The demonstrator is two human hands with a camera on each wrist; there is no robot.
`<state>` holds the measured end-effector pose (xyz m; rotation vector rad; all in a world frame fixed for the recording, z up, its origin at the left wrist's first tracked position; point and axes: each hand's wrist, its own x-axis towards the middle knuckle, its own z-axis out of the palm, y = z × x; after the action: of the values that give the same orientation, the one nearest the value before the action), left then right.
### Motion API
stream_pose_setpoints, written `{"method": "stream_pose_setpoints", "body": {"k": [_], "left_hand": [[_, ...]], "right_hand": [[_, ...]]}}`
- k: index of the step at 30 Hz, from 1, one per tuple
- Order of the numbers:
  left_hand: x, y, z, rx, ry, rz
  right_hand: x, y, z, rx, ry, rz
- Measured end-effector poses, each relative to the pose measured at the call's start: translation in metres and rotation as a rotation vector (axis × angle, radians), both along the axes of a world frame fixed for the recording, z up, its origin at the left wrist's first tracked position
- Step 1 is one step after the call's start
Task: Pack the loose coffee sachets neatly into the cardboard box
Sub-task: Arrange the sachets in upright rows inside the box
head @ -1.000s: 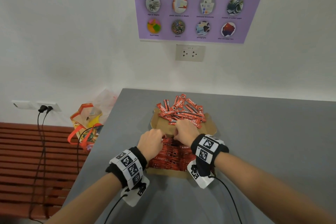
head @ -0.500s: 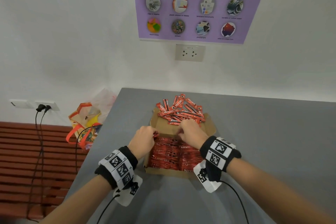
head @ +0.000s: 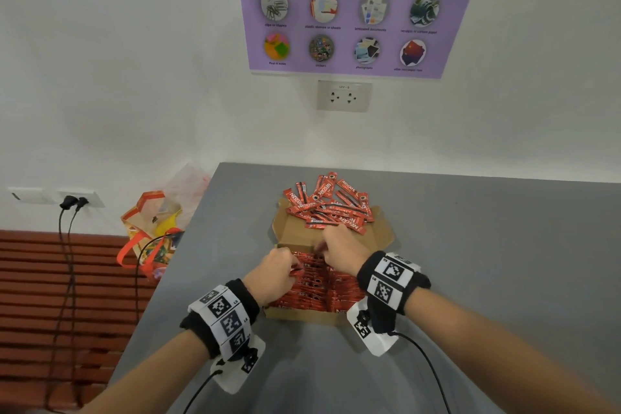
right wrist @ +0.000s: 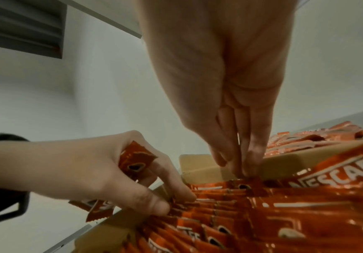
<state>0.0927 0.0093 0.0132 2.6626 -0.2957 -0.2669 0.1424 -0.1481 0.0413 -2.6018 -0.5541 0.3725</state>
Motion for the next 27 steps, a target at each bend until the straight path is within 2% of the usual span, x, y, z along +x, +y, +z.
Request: {"method": "stream_pose_setpoints", "body": {"k": [4,10,13,17,20,23,27], "left_hand": [[0.0,-0.003,-0.002,0.049,0.029,-0.033],[0.001,0.002,0.005,-0.021,-0.058,0.001],[-0.005,0.002,0.001,0.022,-0.029,-0.031],[-0.008,-0.005,0.005,0.02,-0.057,0.001],[-0.009,-0.009,0.01,0.055,-0.091,0.01],[-0.009,-0.01,0.009,0.048,-0.109,0.009],[-0.009,-0.008,0.01,-0.093,-0.159,0.1]], "right_hand": [[0.001,0.001,0.001,-0.017,0.021,0.012],[-0.01,-0.011,0.021,0.048,0.01,0.041],[-0.024,-0.026,0.021,-0.05,0.058,0.107],[-0.024,-0.048,0.022,-0.14,0.074,-0.006],[-0.027,-0.054,0.017,-0.186,0.1,-0.024],[-0.031,-0.058,0.009,-0.149,0.097,-0.033],[-0.032,-0.064,0.01,-0.051,0.08,-0.075]]}}
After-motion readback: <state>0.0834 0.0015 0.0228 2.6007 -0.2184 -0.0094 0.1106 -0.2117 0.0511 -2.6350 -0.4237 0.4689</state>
